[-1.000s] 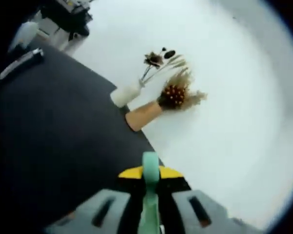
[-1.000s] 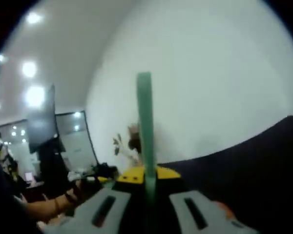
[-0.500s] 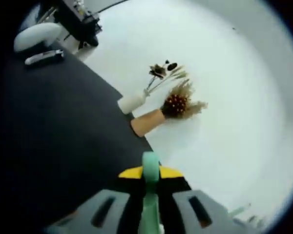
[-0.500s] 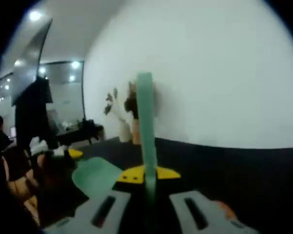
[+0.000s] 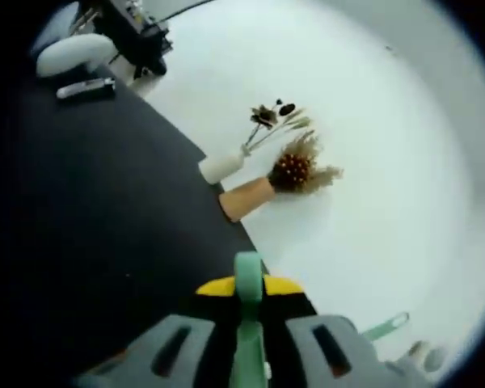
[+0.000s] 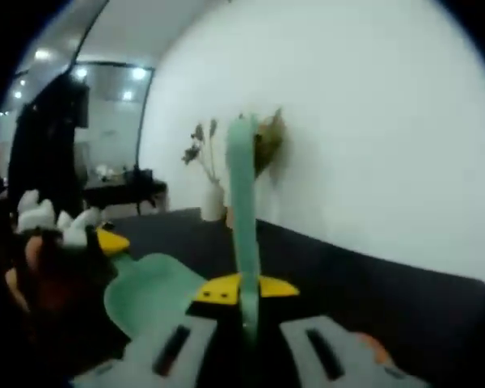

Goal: Pick up the broom and sweep the trash on the tabletop into the dustpan.

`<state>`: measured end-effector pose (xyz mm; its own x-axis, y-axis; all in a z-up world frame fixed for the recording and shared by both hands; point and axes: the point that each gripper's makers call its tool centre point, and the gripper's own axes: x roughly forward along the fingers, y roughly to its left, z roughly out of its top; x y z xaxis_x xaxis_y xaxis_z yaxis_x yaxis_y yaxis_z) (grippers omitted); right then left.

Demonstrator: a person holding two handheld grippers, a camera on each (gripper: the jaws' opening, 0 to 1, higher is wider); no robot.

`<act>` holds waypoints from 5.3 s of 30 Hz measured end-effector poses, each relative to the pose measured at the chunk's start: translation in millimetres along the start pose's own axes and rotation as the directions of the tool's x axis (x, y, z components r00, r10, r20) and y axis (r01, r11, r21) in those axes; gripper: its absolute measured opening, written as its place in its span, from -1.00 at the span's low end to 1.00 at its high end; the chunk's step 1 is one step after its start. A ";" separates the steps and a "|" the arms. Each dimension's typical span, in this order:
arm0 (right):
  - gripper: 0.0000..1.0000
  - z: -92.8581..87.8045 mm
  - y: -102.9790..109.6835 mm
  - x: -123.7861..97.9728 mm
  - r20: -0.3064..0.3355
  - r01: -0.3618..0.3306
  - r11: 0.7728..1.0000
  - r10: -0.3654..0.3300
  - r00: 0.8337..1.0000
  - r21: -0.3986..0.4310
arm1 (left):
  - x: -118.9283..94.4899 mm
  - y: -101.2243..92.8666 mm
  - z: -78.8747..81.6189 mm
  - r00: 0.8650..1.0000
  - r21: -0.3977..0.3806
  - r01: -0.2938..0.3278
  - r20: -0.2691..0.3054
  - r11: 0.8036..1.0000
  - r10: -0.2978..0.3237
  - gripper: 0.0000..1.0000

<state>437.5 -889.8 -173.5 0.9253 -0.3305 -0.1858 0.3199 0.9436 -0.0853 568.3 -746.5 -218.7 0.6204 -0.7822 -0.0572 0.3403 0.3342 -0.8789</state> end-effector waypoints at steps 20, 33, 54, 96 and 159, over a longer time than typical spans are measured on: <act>-0.89 -9.3 40.6 7.0 -0.027 -0.085 0.991 0.088 0.996 0.105 | -7.8 2.4 -9.8 1.000 -0.020 0.007 0.002 1.000 -0.007 -0.79; -0.90 15.7 57.6 1.9 0.025 -0.156 0.973 0.154 0.988 0.170 | -11.5 1.4 -11.2 1.000 -0.028 0.000 0.011 1.000 0.000 -0.79; -0.89 52.1 -45.7 -25.7 0.175 -0.009 0.975 -0.030 0.984 0.220 | 4.3 3.7 -8.9 0.998 -0.116 -0.019 0.051 0.993 0.025 -0.80; -0.89 -21.4 -73.0 44.4 -0.142 0.149 0.972 -0.175 0.974 -0.181 | 36.3 -12.4 -37.6 1.000 -0.092 -0.009 0.026 0.996 0.011 -0.80; -0.89 56.1 -58.3 -79.2 0.105 0.032 0.998 -0.037 0.994 0.050 | 33.5 -41.9 -55.5 0.999 -0.192 0.033 -0.010 0.981 -0.036 -0.80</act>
<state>357.0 -917.5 -98.8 0.9291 -0.3614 -0.0788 0.3591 0.9323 -0.0421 535.6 -815.9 -210.1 0.6006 -0.7990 -0.0305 0.2189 0.2011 -0.9548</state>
